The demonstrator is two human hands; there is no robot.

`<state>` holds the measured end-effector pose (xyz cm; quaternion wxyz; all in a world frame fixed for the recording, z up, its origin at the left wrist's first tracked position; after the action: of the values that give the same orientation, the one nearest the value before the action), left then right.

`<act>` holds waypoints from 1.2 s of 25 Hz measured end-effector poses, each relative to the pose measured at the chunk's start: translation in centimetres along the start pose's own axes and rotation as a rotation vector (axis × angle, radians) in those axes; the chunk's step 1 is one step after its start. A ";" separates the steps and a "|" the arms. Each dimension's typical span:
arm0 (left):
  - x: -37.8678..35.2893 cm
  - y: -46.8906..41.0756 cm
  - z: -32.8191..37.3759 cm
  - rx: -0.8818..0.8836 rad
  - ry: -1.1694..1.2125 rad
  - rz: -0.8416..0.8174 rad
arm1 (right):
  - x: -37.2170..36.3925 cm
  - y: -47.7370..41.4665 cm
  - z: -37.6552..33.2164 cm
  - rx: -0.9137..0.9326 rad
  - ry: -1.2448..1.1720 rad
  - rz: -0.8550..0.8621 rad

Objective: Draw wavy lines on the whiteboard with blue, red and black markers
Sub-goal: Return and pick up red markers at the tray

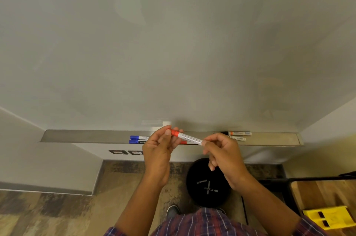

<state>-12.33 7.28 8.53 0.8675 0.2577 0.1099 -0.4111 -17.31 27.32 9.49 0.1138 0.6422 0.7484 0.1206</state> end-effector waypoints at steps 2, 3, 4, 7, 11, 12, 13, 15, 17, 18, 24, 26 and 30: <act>1.2 -0.8 0.2 -0.015 -0.009 0.047 | 0.0 -0.2 0.3 -0.017 -0.012 -0.017; 1.7 -1.1 0.3 -0.027 -0.026 0.058 | -0.1 -0.2 0.6 -0.030 -0.010 -0.024; 2.0 -1.4 0.3 -0.044 -0.058 0.068 | -0.3 -0.3 0.8 -0.042 -0.008 -0.028; 2.5 -1.7 0.5 -0.171 -0.283 0.115 | -0.9 -0.6 1.4 -0.039 0.030 -0.027; 1.1 -0.7 1.3 -0.701 -0.999 0.035 | -1.7 -1.6 2.4 -0.020 0.119 -0.002; 0.1 -0.3 0.9 -0.860 -1.123 -0.087 | -2.0 -1.9 2.7 -0.023 0.134 -0.002; -0.8 0.2 0.1 -0.978 -1.216 -0.213 | -2.3 -2.1 3.1 -0.026 0.151 -0.005; -1.5 0.6 -1.2 -1.097 -1.332 -0.356 | -3.0 -2.6 3.8 -0.025 0.194 -0.019; -1.2 -0.3 -1.7 -1.107 -1.351 -0.389 | -3.8 -3.0 4.4 -0.030 0.206 -0.049; -0.7 -1.0 -2.3 -1.083 -1.358 -0.414 | -4.3 -3.3 4.7 -0.032 0.205 -0.064; 3.4 -7.3 -4.7 -0.848 -1.532 -0.482 | -5.3 -6.6 7.6 0.147 0.595 -0.060; 5.0 -9.9 -4.4 -0.792 -1.593 -0.442 | -5.0 -7.5 8.7 0.216 0.822 -0.065; 7.4 -14.2 -4.0 -0.725 -1.657 -0.395 | -5.0 -8.4 10.2 0.302 1.197 -0.102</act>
<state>-18.41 -2.94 -2.89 0.6109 -0.4291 -0.3817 -0.5449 -21.09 21.51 -2.86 -0.4122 0.4355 0.7212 0.3470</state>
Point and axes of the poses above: each hand's wrist, its own y-axis away from the middle knuckle, its own x-axis out of the back of the hand, z = x × y, the point moved 8 cm from there along -y, towards the middle knuckle, and after that the axes turned 4 degrees about z, right-handed, at the moved point
